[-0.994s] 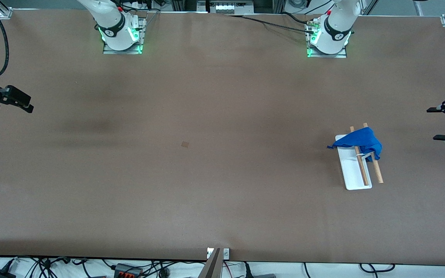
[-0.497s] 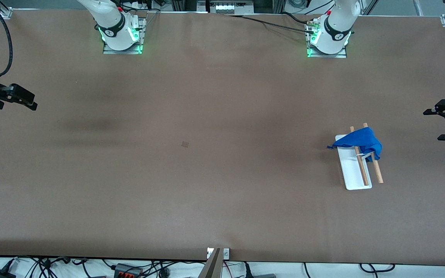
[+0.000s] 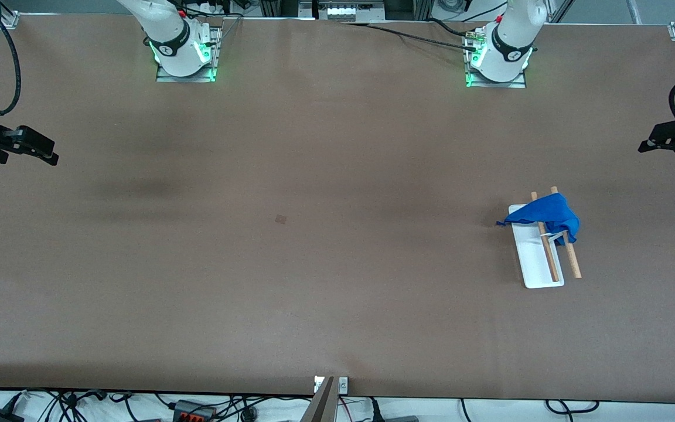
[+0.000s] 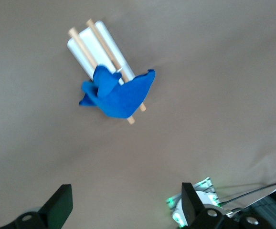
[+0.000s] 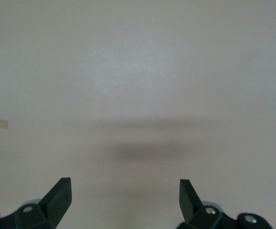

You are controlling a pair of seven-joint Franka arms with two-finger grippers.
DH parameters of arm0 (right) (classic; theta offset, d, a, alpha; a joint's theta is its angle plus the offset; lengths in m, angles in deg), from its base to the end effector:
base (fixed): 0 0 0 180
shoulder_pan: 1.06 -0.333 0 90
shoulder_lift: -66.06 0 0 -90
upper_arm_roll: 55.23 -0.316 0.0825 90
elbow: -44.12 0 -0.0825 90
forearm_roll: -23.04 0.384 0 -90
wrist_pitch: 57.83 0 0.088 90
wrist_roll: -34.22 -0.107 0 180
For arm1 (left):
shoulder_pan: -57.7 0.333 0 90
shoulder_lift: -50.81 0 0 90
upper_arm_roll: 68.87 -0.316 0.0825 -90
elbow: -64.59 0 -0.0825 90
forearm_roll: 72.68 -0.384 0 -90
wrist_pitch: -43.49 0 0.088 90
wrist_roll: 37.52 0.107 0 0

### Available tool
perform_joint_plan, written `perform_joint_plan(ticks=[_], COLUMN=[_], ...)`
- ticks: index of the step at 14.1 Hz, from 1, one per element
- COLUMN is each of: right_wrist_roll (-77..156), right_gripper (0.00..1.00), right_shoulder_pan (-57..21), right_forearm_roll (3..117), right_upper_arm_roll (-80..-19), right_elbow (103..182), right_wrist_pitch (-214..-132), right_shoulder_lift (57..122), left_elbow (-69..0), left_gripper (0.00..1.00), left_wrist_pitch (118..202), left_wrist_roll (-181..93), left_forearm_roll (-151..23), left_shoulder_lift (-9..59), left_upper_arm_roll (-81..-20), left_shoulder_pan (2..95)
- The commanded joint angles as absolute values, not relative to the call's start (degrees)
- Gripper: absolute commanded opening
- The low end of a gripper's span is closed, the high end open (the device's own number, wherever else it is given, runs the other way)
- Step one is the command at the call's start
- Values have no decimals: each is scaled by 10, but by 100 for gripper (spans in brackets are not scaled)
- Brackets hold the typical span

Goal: Pass towel and hang on rack

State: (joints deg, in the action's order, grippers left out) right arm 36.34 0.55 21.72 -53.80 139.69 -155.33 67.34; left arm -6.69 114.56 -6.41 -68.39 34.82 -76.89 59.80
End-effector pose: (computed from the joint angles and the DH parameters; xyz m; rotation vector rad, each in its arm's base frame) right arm 0.5689 -0.0323 0.5772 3.1176 -0.0205 0.0160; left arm 0.5945 0.0830 0.5888 2.9332 -0.5650 -0.3760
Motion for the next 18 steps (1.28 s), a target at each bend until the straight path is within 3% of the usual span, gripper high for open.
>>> perform_joint_plan(ticks=[1,4,12,18], right_wrist_roll=[357,358,357,361], right_gripper=[100,100,100,100], right_shoulder_pan=[12,12,13,8], right_forearm_roll=[217,217,218,213], right_upper_arm_roll=[-544,-544,-543,-549], right_elbow=[1402,1402,1402,1418], right_wrist_pitch=[-1548,-1549,-1555,-1556], right_shoulder_lift=[664,664,659,654], left_elbow=[-154,-150,-132,-173], left_gripper=[100,100,100,100], left_wrist_pitch=[1168,1165,1136,1159], left_wrist_roll=[-243,-384,-394,-466], left_forearm_roll=[-682,-684,-691,-690], left_shoulder_lift=[414,418,410,454], left_upper_arm_roll=[-774,-741,-741,-737], left_shoulder_pan=[589,591,581,588])
